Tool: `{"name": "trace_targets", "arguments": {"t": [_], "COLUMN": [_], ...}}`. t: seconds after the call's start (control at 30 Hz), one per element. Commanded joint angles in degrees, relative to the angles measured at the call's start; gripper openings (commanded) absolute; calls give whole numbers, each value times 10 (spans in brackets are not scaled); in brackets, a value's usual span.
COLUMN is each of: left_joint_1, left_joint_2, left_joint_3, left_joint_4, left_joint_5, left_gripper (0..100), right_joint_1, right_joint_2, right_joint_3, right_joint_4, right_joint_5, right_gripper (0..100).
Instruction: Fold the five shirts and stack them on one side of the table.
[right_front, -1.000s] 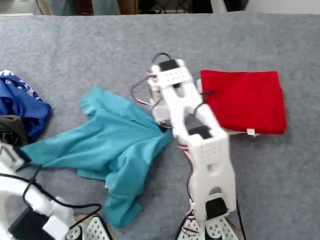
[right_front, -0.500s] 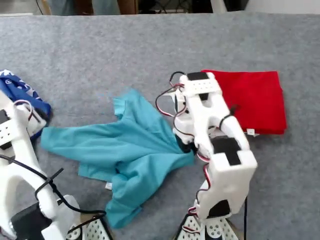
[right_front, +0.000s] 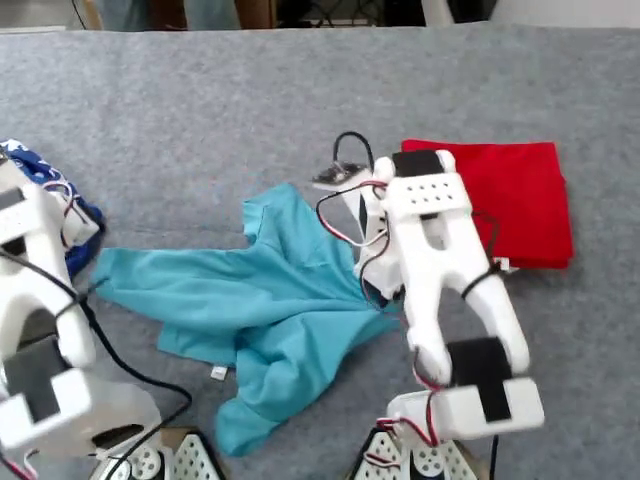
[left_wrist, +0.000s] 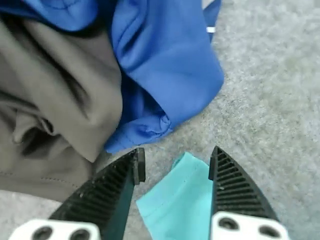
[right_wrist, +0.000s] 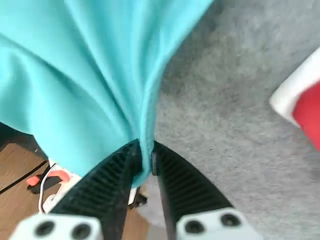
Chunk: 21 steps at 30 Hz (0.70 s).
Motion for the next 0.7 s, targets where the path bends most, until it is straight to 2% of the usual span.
{"name": "trace_targets", "arguments": {"t": [0.0,0.17,0.27,0.4,0.53,0.67], "left_joint_1": [0,-1,-1,2,3,3], "left_joint_2": [40,118,164,223,272,309], "left_joint_3": [-147,-279,-330,-386,-436,-440], "left_joint_4": [121,262,320,355,379,379], "left_joint_5": [31,32,30,36,91,106], "left_gripper": [223,223,223,223,223,223], "right_joint_1": [-14,-17,-14,-15,-17,-46], "right_joint_2": [-58,-114,-149,-175,-159,-116], "right_joint_3": [-37,-36,-29,-37,-62,-80], "right_joint_4": [9,10,10,-2,-71,-137], "right_joint_5": [3,7,52,71,70,71], "right_gripper": [84,198,240,253,251,249]}}
